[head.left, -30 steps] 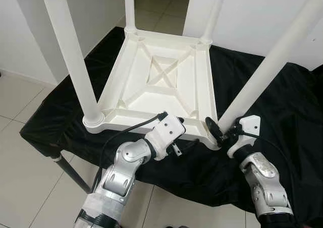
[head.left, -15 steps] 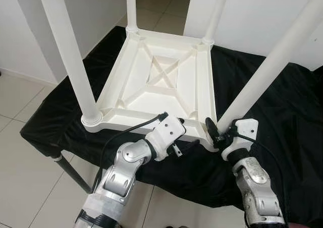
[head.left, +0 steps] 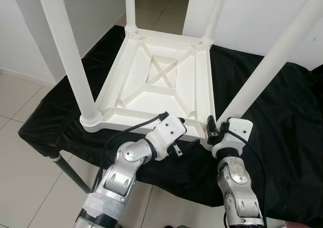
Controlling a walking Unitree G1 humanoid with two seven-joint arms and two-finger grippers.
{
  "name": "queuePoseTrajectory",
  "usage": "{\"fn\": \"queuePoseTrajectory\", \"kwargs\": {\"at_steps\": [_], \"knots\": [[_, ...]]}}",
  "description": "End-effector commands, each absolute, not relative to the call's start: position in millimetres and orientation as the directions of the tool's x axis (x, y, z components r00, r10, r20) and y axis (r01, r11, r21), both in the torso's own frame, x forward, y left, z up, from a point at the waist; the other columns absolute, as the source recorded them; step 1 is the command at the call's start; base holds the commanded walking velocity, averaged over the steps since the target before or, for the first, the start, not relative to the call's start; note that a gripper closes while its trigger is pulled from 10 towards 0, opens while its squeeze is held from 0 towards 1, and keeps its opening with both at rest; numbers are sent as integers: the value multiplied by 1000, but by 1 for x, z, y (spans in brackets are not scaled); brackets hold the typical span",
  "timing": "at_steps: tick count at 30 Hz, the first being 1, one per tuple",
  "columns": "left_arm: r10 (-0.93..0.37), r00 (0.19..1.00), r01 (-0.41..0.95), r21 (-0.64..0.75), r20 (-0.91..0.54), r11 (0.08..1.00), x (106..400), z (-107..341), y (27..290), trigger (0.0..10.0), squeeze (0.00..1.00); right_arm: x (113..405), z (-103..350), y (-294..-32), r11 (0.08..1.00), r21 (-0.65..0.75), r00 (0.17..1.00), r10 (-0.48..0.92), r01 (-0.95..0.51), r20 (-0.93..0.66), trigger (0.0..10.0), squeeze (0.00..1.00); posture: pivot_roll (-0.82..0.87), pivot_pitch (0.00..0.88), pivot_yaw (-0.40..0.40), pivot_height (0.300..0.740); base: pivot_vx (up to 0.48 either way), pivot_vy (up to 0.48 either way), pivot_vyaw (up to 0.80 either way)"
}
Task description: Building children table
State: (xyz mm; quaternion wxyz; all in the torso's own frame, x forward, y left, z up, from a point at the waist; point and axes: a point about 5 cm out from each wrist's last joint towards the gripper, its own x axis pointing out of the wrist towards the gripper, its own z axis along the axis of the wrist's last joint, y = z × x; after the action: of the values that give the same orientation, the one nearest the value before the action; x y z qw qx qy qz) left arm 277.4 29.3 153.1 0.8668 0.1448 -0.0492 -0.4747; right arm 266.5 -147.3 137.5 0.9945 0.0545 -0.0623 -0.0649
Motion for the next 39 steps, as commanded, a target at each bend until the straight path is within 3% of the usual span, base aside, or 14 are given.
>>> {"fn": "queuePoseTrajectory", "kwargs": {"at_steps": [1,3,4,20,21,22,23,28,34,39], "knots": [[-794,606,767,295,-44,569,281,151,28,10000,0,263,126,-145,977,143,985,-165,157,45,10000,0,3,108,-55,740,0,0,0],[-795,605,768,295,-45,568,281,151,28,10000,0,263,126,-146,978,140,986,-161,153,48,10000,0,1,109,-54,740,0,0,0],[-796,603,769,295,-45,566,281,151,28,10000,0,263,127,-147,979,141,987,-154,145,52,10000,1000,2,109,-56,740,0,0,0],[-793,608,766,294,-45,571,281,151,29,10000,0,264,136,-162,998,67,993,-8,-1,121,10000,1000,9,105,-54,740,0,0,0],[-793,607,767,295,-45,570,281,150,29,10000,0,265,137,-163,997,66,991,20,-29,129,10000,624,12,104,-50,740,0,0,0],[-794,606,767,296,-46,569,281,150,29,10000,0,266,139,-165,997,59,989,50,-58,139,10000,424,15,103,-49,740,0,0,0],[-794,606,768,297,-47,568,281,150,29,10000,0,266,140,-166,995,54,987,74,-82,146,10000,0,19,101,-48,740,0,0,0],[-794,606,767,301,-47,567,282,151,29,10000,0,268,142,-169,988,44,978,137,-145,160,10000,0,24,98,-48,740,0,0,0],[-791,610,762,308,-46,569,284,152,30,10000,0,272,151,-174,920,-57,906,393,-389,160,10000,0,32,86,-45,740,0,0,0],[-792,609,763,308,-47,568,284,152,30,10000,0,274,153,-178,891,-85,878,455,-447,151,10000,0,33,82,-43,740,0,0,0]]}}
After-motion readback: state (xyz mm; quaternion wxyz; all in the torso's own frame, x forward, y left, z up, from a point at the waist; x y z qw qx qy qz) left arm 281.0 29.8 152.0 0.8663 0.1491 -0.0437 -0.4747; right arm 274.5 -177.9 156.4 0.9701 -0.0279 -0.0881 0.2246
